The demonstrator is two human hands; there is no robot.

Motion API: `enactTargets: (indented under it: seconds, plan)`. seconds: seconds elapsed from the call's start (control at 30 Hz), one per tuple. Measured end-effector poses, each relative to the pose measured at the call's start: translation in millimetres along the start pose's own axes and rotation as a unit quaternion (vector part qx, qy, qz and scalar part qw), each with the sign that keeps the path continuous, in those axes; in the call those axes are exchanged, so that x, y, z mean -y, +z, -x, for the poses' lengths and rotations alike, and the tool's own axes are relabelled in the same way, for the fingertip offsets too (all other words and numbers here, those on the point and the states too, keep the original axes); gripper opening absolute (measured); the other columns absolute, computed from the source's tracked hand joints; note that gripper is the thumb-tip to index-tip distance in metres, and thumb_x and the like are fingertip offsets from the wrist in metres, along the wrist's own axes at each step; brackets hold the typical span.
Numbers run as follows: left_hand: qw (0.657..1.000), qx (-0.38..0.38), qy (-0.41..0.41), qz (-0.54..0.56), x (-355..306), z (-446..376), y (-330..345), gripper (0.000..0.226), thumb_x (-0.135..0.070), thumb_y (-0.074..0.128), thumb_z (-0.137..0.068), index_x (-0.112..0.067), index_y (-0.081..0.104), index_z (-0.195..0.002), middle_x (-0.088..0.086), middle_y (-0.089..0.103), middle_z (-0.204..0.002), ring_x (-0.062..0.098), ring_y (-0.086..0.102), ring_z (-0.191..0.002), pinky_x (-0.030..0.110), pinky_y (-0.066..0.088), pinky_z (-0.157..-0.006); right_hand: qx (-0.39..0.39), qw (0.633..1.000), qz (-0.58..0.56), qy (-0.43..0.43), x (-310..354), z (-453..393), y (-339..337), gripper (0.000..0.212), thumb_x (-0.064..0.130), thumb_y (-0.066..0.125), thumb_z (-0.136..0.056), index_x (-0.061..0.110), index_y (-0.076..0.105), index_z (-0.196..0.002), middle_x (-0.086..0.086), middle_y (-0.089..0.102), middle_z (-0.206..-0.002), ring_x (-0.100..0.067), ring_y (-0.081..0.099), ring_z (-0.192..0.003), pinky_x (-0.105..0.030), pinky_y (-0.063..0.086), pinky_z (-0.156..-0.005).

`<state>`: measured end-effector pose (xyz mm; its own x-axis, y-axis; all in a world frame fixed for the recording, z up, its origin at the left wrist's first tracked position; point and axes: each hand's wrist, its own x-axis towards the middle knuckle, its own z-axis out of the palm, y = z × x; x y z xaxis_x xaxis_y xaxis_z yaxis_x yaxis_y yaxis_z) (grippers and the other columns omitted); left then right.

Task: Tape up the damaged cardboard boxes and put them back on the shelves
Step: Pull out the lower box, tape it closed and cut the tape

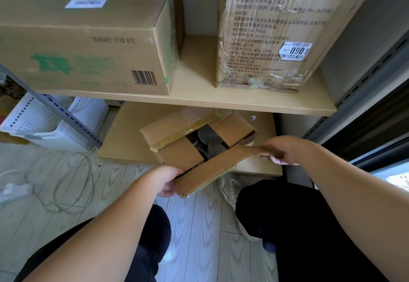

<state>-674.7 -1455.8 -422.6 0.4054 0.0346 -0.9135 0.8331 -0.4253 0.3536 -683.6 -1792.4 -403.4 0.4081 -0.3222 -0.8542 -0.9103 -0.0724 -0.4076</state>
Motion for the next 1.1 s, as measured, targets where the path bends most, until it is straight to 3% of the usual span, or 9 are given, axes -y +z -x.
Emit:
enactTargets:
  seconds: [0.17,0.37,0.43,0.53,0.63,0.8,0.97,1.03,1.1]
  plan:
    - [0.980,0.005,0.002,0.200,-12,9,-12,0.015,-0.015,0.058,-0.097,-0.002,0.057,-0.092,0.012,0.065,-0.067,0.018,0.061,-0.051,0.022,0.048,-0.044,-0.057,0.956,-0.256,-0.128,22,10,2,0.009,0.011,0.063,-0.091,0.002,0.064,-0.091,-0.015,0.071,-0.068,-0.022,0.069,-0.053,-0.026,0.054,-0.045]
    - [0.866,0.005,0.059,0.496,-26,23,-28,0.042,-0.045,0.056,-0.097,-0.004,0.047,-0.096,0.028,0.058,-0.105,0.038,0.064,-0.089,0.043,0.060,-0.080,-0.026,0.957,-0.256,-0.135,33,25,36,0.055,0.055,0.056,-0.092,0.008,0.062,-0.120,-0.015,0.071,-0.106,-0.032,0.070,-0.094,-0.044,0.054,-0.094]
    - [0.830,-0.003,0.083,0.551,-30,30,-31,0.053,-0.053,0.047,-0.099,-0.004,0.048,-0.119,0.029,0.053,-0.125,0.044,0.059,-0.111,0.049,0.052,-0.097,-0.038,0.966,-0.228,-0.118,32,39,41,0.068,0.066,0.045,-0.092,0.009,0.059,-0.129,-0.017,0.065,-0.121,-0.036,0.063,-0.108,-0.043,0.048,-0.099]
    - [0.845,-0.123,0.141,0.500,-37,48,-29,0.058,-0.048,0.037,-0.104,-0.012,0.036,-0.150,0.019,0.037,-0.153,0.040,0.041,-0.137,0.052,0.038,-0.110,-0.126,0.975,-0.121,-0.136,29,71,36,0.071,0.060,0.031,-0.099,0.004,0.051,-0.137,-0.019,0.056,-0.136,-0.036,0.054,-0.122,-0.037,0.039,-0.103]
    - [0.881,-0.232,0.161,0.380,-46,68,-30,0.059,-0.041,0.039,-0.105,0.004,0.043,-0.144,0.025,0.042,-0.149,0.039,0.040,-0.137,0.050,0.029,-0.115,-0.184,0.961,-0.059,-0.199,27,116,26,0.058,0.053,0.032,-0.101,0.008,0.064,-0.116,-0.014,0.064,-0.115,-0.030,0.056,-0.095,-0.032,0.040,-0.086]
    - [0.850,-0.344,0.308,0.255,-82,148,-28,0.047,-0.033,0.064,-0.094,-0.002,0.059,-0.129,0.022,0.054,-0.135,0.038,0.048,-0.128,0.044,0.037,-0.108,-0.264,0.860,-0.097,-0.427,58,215,8,0.023,0.042,0.045,-0.100,0.027,0.060,-0.092,0.004,0.063,-0.084,-0.005,0.052,-0.071,-0.030,0.041,-0.075]
    - [0.712,-0.325,0.556,0.281,-142,259,-6,0.016,-0.021,0.060,-0.095,-0.016,0.061,-0.111,0.000,0.063,-0.102,0.006,0.060,-0.092,0.032,0.049,-0.086,-0.186,0.772,-0.186,-0.579,122,314,-4,0.017,0.046,0.049,-0.099,0.037,0.058,-0.110,0.025,0.059,-0.093,0.005,0.055,-0.088,-0.016,0.040,-0.072]
    - [0.704,-0.283,0.601,0.250,-166,296,3,0.018,-0.029,0.059,-0.096,-0.020,0.057,-0.112,-0.011,0.063,-0.092,0.001,0.060,-0.089,0.019,0.046,-0.072,-0.172,0.769,-0.160,-0.595,148,335,-6,0.034,0.051,0.050,-0.097,0.027,0.063,-0.117,0.015,0.065,-0.104,-0.005,0.060,-0.097,-0.021,0.043,-0.079]
    - [0.743,-0.199,0.599,0.223,-188,322,11,0.040,-0.039,0.059,-0.096,-0.021,0.046,-0.130,-0.017,0.061,-0.098,0.009,0.060,-0.096,0.020,0.040,-0.079,-0.163,0.790,-0.123,-0.578,171,344,-4,0.051,0.057,0.049,-0.095,0.014,0.066,-0.114,0.001,0.068,-0.108,-0.019,0.062,-0.104,-0.031,0.046,-0.085]
